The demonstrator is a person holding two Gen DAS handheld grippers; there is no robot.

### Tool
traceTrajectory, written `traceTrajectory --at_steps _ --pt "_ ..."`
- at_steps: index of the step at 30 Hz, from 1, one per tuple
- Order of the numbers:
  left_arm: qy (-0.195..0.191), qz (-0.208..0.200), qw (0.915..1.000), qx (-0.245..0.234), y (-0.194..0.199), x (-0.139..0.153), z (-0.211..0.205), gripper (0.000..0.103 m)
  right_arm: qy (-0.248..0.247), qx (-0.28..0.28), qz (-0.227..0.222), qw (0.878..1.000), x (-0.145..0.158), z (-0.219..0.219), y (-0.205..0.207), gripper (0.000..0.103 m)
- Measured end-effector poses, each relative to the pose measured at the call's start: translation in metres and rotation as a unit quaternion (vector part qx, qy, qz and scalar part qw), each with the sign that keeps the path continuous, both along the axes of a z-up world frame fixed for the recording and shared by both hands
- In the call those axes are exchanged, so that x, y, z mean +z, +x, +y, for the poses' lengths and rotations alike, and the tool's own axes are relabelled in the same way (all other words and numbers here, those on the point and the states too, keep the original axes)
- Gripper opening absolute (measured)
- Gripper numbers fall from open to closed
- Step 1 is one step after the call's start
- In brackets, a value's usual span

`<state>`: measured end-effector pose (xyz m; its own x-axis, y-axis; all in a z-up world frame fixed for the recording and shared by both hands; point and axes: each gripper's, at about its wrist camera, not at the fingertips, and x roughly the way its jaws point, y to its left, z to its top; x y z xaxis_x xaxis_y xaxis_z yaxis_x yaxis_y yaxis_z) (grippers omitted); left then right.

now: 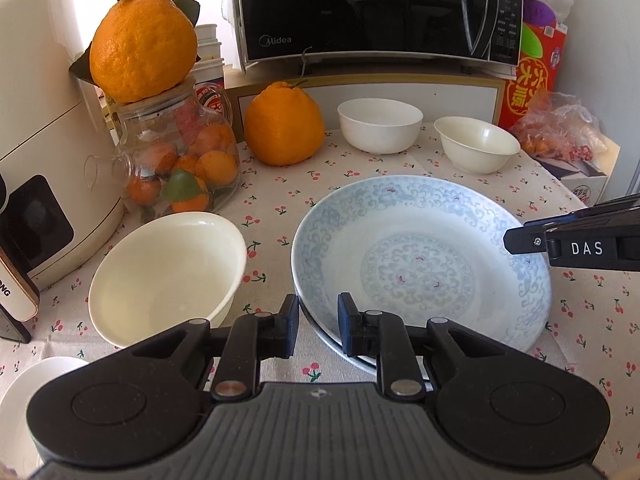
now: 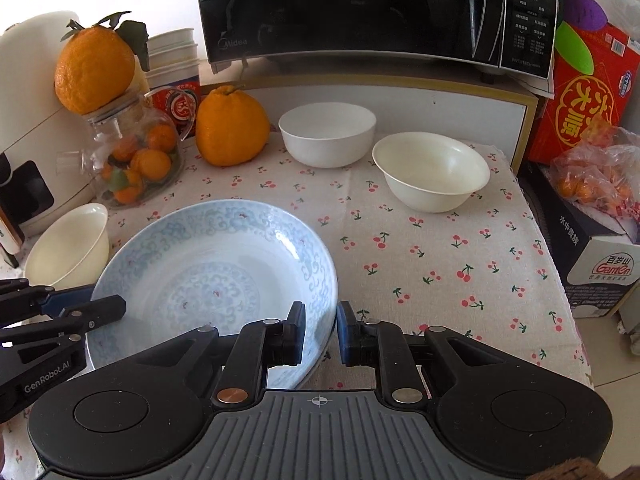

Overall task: Organize plates and bowls
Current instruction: 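Open the right tool and withdraw from the stacked plates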

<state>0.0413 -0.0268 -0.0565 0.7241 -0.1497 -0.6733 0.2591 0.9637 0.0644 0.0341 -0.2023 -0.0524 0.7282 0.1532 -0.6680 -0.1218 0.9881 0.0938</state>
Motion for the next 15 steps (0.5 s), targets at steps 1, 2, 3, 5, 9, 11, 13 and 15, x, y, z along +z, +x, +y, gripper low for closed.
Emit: traceTrajectory --at_steps 1,2,3,5,9,11,13,15 --pt "-0.002 0.0 1.0 0.0 0.0 0.0 0.0 0.019 -0.007 0.002 -0.003 1.0 0.001 0.001 -0.001 0.017" --pt "-0.004 0.002 1.0 -0.001 0.0 0.001 0.001 0.02 -0.011 0.004 -0.005 1.0 0.002 0.002 -0.001 0.017" --pt "-0.007 0.004 1.0 -0.003 0.001 0.001 0.001 0.022 -0.011 0.005 -0.006 1.0 0.003 0.002 -0.001 0.019" --pt "-0.01 0.008 0.9999 -0.006 0.0 0.002 0.0 0.024 -0.006 0.005 -0.01 1.0 0.005 0.002 -0.002 0.02" --pt "-0.012 0.017 0.9997 -0.014 -0.001 0.003 0.0 0.028 -0.006 0.005 -0.006 1.0 0.007 0.002 -0.004 0.02" --pt "-0.016 0.023 0.9995 -0.017 -0.002 0.005 0.001 0.031 -0.002 0.006 -0.002 1.0 0.008 0.002 -0.005 0.023" --pt "-0.02 0.025 0.9993 -0.021 -0.004 0.008 0.002 0.039 0.0 0.006 0.001 1.0 0.009 0.002 -0.006 0.03" --pt "-0.029 0.028 0.9988 -0.026 -0.007 0.012 0.005 0.047 0.003 0.004 0.004 1.0 0.011 0.002 -0.009 0.037"
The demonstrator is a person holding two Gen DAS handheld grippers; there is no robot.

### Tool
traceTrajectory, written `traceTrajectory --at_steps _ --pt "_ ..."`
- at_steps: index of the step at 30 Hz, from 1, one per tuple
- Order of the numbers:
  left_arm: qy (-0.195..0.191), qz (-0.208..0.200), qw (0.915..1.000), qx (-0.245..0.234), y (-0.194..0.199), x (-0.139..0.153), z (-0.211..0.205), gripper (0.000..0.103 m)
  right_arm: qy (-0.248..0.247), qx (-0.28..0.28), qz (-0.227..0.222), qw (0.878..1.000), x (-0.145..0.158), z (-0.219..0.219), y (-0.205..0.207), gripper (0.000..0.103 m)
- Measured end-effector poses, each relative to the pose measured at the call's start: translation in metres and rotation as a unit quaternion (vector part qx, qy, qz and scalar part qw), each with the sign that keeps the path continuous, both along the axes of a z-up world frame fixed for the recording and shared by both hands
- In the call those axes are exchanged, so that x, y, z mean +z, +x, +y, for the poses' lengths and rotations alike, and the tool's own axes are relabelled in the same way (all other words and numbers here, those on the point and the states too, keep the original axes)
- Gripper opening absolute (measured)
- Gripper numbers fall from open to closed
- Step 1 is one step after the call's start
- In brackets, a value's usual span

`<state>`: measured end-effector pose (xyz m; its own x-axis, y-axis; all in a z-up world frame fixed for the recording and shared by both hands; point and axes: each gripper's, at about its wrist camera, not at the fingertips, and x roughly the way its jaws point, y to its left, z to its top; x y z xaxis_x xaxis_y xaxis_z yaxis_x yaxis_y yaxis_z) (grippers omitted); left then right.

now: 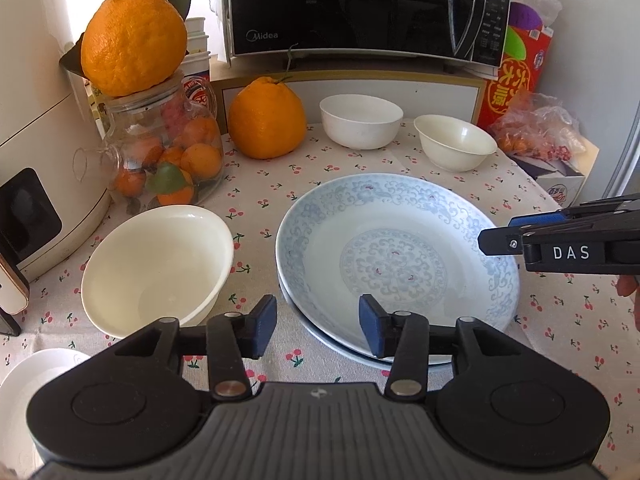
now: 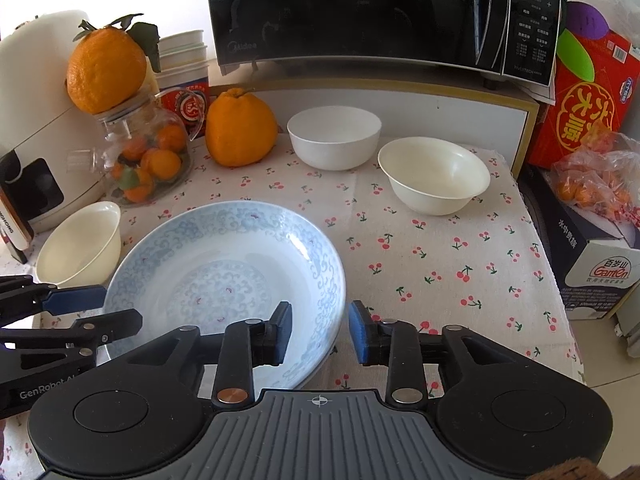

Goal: Organize plates and bowls

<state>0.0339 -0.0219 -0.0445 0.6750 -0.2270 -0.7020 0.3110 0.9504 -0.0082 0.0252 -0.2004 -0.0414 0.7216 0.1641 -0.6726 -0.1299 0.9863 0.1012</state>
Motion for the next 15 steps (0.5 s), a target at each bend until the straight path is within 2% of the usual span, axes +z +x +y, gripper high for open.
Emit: traceTrajectory --at_steps 4,7,15 --pt "-0.017 0.011 0.9997 -0.014 -0.006 0.008 0.007 0.06 0.018 -0.011 0.001 1.0 0.006 -0.004 -0.006 0.055" --pt "-0.022 0.014 0.9994 -0.023 -0.012 0.012 0.013 0.069 0.038 -0.017 0.007 0.999 0.011 -0.005 -0.01 0.063" --pt "-0.034 0.021 0.9985 -0.037 -0.026 0.022 0.041 0.084 0.069 -0.016 0.016 0.997 0.023 0.01 -0.017 0.08"
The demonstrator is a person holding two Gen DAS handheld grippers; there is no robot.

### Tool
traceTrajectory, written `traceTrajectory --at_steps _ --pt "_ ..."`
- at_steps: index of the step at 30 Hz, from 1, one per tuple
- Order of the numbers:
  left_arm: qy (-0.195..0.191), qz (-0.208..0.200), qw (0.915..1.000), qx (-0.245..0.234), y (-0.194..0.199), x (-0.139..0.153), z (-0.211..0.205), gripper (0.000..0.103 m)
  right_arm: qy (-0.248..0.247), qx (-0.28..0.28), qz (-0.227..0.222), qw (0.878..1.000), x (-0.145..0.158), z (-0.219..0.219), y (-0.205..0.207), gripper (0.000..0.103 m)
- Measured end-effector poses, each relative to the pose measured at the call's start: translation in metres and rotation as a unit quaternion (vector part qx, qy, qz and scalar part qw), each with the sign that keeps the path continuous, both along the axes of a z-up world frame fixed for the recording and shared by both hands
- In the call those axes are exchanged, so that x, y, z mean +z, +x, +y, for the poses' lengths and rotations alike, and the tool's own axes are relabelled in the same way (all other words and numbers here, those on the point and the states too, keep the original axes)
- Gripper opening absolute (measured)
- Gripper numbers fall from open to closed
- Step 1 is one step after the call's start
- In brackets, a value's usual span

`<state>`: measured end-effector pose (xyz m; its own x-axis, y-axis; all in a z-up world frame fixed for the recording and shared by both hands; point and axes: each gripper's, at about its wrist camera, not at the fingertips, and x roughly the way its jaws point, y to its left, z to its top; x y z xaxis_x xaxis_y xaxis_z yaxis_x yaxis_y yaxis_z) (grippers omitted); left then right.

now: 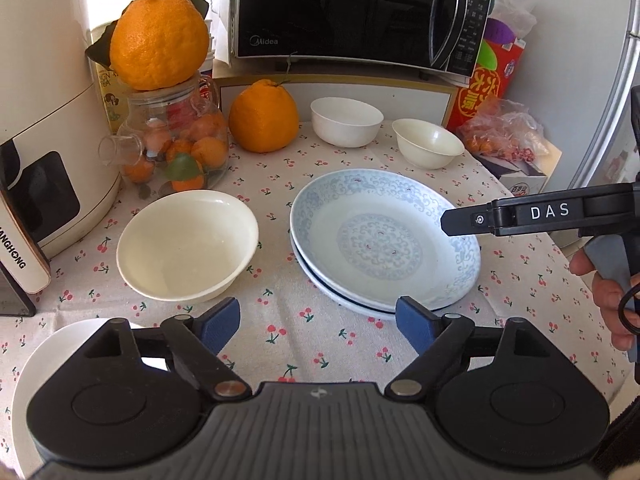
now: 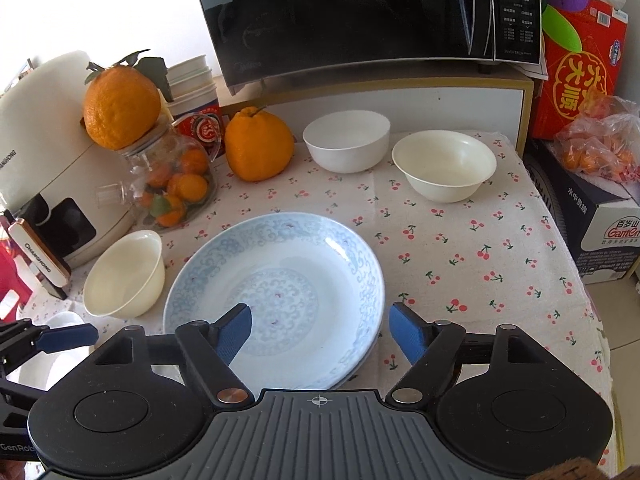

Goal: Organize plates and bowls

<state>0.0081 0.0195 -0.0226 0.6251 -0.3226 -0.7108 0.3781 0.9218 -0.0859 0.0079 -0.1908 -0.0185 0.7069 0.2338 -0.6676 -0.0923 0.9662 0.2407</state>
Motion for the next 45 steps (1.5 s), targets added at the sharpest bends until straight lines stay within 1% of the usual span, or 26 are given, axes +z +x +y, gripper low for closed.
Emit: traceTrajectory --at_steps 1,8,10,18,25,30,36,38,40,41,45 --pt "0.001 -0.002 1.0 0.0 -0.002 0.001 0.004 0.085 0.001 0.002 0.0 1.0 0.001 0.004 -0.001 0.082" --pt "-0.001 -0.009 0.9999 0.012 -0.011 0.007 0.04 0.092 -0.009 0.03 -0.003 1.0 0.006 0.042 -0.01 0.083" --pt "0.001 -0.012 0.9998 0.017 -0.013 0.008 0.05 0.094 -0.01 0.04 -0.006 0.999 0.008 0.053 -0.013 0.085" --pt "0.006 -0.019 0.9989 0.042 -0.018 0.011 0.092 0.096 -0.015 0.077 -0.012 0.997 0.015 0.097 -0.02 0.087" --pt "0.013 -0.021 0.9979 0.06 -0.022 0.011 0.122 0.098 -0.021 0.097 -0.015 0.995 0.008 0.128 -0.022 0.088" --pt "0.019 -0.02 0.9974 0.067 -0.025 0.005 0.145 0.098 -0.01 0.116 -0.012 0.993 0.002 0.146 -0.023 0.088" --pt "0.015 -0.012 0.9975 0.068 -0.03 0.0 0.174 0.098 0.008 0.159 -0.014 0.987 -0.005 0.169 -0.03 0.088" --pt "0.015 -0.004 0.9973 0.071 -0.029 -0.002 0.182 0.095 0.015 0.172 -0.008 0.985 -0.01 0.175 -0.032 0.088" --pt "0.011 0.017 0.9972 0.071 -0.027 -0.005 0.186 0.083 0.024 0.184 0.0 0.983 -0.015 0.181 -0.033 0.088" --pt "0.007 0.029 0.997 0.071 -0.026 -0.007 0.188 0.081 0.028 0.188 0.005 0.982 -0.018 0.183 -0.034 0.088" --pt "-0.015 0.078 0.9939 0.077 -0.02 -0.016 0.194 0.063 0.043 0.2 0.02 0.979 -0.026 0.188 -0.036 0.088"
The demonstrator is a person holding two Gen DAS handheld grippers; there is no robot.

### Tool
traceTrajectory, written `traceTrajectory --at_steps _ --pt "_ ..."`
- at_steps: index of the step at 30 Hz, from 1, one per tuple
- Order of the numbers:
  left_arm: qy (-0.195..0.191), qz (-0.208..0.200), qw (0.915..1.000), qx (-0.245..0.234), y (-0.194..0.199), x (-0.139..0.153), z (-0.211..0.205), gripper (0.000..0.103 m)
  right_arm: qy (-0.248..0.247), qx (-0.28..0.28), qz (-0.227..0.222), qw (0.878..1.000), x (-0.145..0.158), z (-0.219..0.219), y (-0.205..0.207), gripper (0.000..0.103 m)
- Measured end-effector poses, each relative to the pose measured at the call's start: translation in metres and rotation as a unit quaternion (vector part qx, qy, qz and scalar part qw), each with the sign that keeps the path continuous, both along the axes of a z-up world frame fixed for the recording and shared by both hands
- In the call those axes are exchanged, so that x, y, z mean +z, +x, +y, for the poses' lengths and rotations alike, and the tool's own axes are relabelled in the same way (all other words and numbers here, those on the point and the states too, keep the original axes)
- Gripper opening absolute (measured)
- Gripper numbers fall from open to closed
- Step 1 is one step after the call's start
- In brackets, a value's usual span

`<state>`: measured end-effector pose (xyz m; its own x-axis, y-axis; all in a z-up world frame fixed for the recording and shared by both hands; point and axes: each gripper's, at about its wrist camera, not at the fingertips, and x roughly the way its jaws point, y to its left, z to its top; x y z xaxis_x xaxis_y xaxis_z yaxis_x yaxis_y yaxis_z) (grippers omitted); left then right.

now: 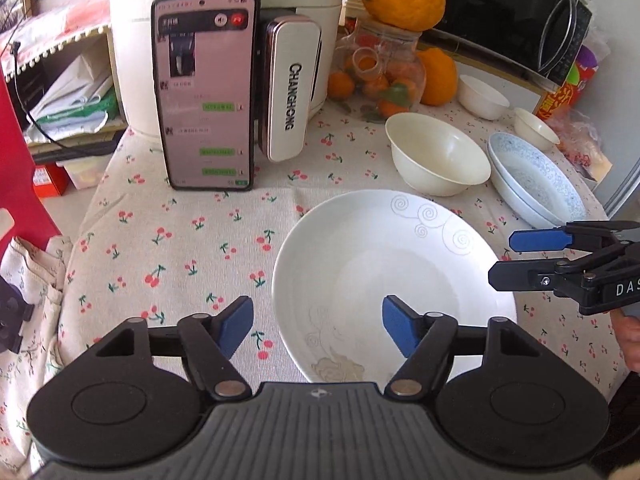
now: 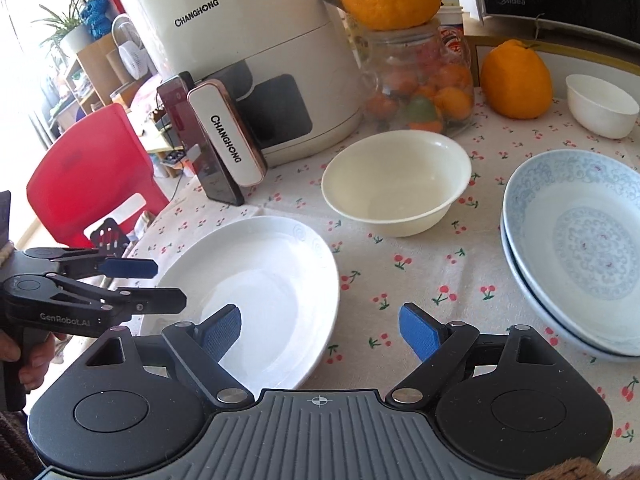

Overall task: Organize plates and bowls
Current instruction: 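Close the right tool on the white swirl plate's rim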

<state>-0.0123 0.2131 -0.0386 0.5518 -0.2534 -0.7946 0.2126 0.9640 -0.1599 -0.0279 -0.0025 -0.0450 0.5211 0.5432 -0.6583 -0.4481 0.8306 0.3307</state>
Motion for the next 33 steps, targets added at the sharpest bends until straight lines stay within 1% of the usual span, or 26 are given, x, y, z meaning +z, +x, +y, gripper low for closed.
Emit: traceTrajectory --at_steps 1,3,8,9,10,11,12,13,14,17,19,22,25,28,33 --pt "-0.003 0.009 0.9999 0.003 0.001 -0.002 0.001 0.059 0.003 0.002 0.004 1.0 -0.002 0.0 0.0 0.088" --pt "-0.007 0.023 0.9997 0.009 -0.001 -0.006 0.004 0.055 0.009 0.006 0.011 1.0 -0.005 0.001 -0.001 0.088" --pt "-0.017 0.041 0.9989 0.015 0.0 -0.011 0.006 0.042 0.018 0.011 0.022 1.0 -0.01 0.004 -0.001 0.087" --pt "-0.023 0.044 0.9987 0.016 0.001 -0.012 0.006 0.037 0.018 0.012 0.023 0.999 -0.01 0.005 -0.001 0.084" --pt "-0.025 0.045 0.9985 0.016 0.001 -0.013 0.006 0.035 0.018 0.015 0.024 0.999 -0.011 0.006 -0.001 0.079" --pt "-0.023 0.045 0.9986 0.017 0.001 -0.012 0.005 0.035 0.015 0.018 0.024 0.999 -0.011 0.007 -0.002 0.076" --pt "-0.019 0.043 0.9988 0.016 0.001 -0.012 0.004 0.035 0.012 0.021 0.023 0.999 -0.012 0.008 -0.002 0.067" --pt "-0.014 0.042 0.9989 0.015 0.001 -0.012 0.003 0.035 0.009 0.028 0.024 0.999 -0.012 0.01 -0.003 0.055" --pt "-0.009 0.04 0.999 0.015 0.0 -0.011 0.002 0.035 0.005 0.034 0.024 0.999 -0.012 0.012 -0.003 0.049" --pt "0.0 0.038 0.9991 0.019 0.003 -0.012 -0.001 0.034 -0.016 0.04 0.009 0.999 -0.012 0.016 -0.007 0.044" --pt "0.0 0.037 0.999 0.026 0.004 -0.012 0.0 0.031 -0.025 0.04 0.003 0.999 -0.013 0.016 -0.007 0.036" --pt "-0.001 0.033 0.9988 0.036 0.005 -0.012 -0.001 0.028 -0.033 0.036 0.002 0.999 -0.014 0.014 -0.005 0.028" --pt "-0.006 0.028 0.999 0.034 0.005 -0.01 -0.006 0.025 -0.033 0.028 0.006 0.999 -0.013 0.008 -0.005 0.028" --pt "-0.009 0.021 0.9994 0.025 0.006 -0.008 -0.014 0.024 -0.036 0.019 0.001 0.999 -0.011 0.0 -0.006 0.028" --pt "-0.019 0.008 0.9997 0.013 0.006 0.0 -0.021 0.023 -0.025 0.007 -0.01 1.0 -0.002 -0.015 -0.008 0.028"
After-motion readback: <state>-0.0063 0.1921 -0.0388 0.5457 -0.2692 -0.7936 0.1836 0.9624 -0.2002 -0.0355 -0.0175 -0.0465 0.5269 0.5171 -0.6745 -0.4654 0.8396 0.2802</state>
